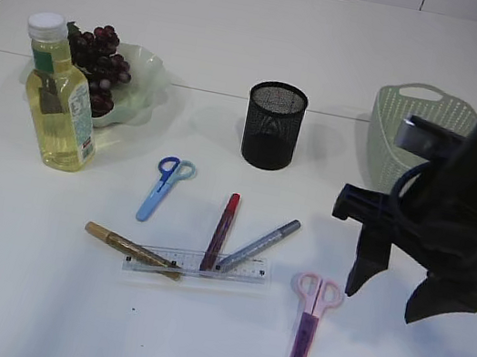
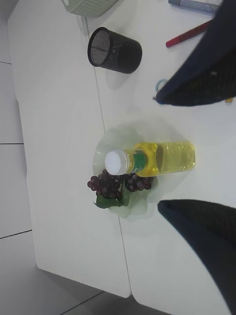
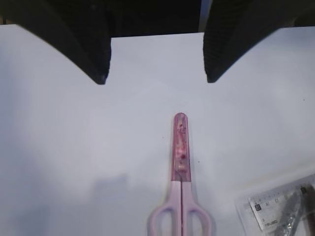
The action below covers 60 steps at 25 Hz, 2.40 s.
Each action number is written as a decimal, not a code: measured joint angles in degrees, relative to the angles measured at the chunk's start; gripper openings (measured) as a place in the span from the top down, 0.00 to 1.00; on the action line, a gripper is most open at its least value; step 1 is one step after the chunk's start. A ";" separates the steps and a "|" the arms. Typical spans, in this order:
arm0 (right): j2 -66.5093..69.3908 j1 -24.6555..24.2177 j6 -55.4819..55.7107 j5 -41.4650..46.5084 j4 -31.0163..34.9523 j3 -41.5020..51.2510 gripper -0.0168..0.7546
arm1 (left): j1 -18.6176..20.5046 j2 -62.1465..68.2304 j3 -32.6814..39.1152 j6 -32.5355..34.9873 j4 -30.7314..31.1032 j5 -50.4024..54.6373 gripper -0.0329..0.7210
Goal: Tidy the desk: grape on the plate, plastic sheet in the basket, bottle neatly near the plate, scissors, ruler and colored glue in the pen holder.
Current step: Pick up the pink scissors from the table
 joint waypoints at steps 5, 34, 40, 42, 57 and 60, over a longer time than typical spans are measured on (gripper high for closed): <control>6.47 0.09 0.35 -1.82 0.00 -3.55 0.37 | 0.00 0.00 0.00 0.09 0.00 0.08 0.38; 22.16 3.88 -0.70 -9.95 -1.39 -6.91 0.37 | 0.00 0.00 0.00 0.09 0.23 0.24 0.40; 22.33 3.88 1.29 -10.33 -2.31 -6.91 0.37 | 0.00 0.00 0.00 0.09 0.32 0.24 0.40; 22.95 3.88 1.65 -10.33 -2.31 -6.91 0.37 | 0.00 0.00 0.00 0.09 0.34 0.24 0.40; 25.27 3.88 1.89 -10.10 -2.31 -6.91 0.37 | 0.00 0.00 0.00 0.09 0.44 0.46 0.40; 25.53 3.88 1.89 -10.10 -2.35 -6.91 0.37 | 0.00 0.00 0.00 0.09 0.63 0.46 0.40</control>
